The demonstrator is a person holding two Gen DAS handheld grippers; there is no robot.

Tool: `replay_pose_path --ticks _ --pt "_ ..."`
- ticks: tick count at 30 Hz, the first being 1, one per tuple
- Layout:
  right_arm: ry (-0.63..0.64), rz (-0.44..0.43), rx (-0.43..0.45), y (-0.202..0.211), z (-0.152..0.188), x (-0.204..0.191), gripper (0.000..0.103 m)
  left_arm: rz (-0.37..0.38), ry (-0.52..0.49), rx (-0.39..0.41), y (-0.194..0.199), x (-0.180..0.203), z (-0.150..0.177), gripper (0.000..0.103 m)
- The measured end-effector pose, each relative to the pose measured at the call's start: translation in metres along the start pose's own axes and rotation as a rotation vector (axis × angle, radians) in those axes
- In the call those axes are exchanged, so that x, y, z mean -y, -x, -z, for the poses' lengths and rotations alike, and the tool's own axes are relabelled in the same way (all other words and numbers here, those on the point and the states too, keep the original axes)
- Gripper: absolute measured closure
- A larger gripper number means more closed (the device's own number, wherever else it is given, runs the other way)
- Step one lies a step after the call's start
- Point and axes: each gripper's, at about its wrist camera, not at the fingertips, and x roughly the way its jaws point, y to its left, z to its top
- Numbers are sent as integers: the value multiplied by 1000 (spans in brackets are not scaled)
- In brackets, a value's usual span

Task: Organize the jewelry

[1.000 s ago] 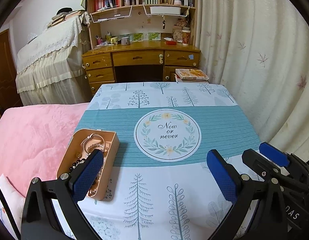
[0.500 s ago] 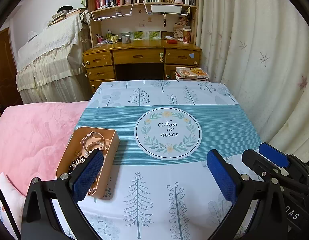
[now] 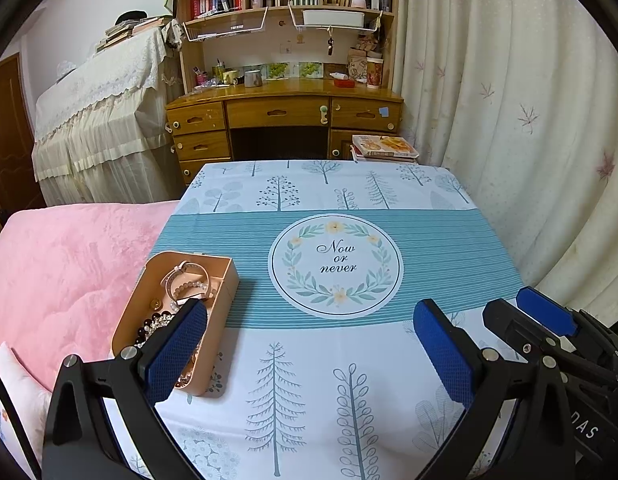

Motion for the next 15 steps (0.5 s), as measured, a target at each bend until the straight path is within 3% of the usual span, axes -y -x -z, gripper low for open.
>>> replay_pose_path --ticks 15 --pt "-3 -1 -1 0 -1 1 46 4 7 -11 -2 1 3 1"
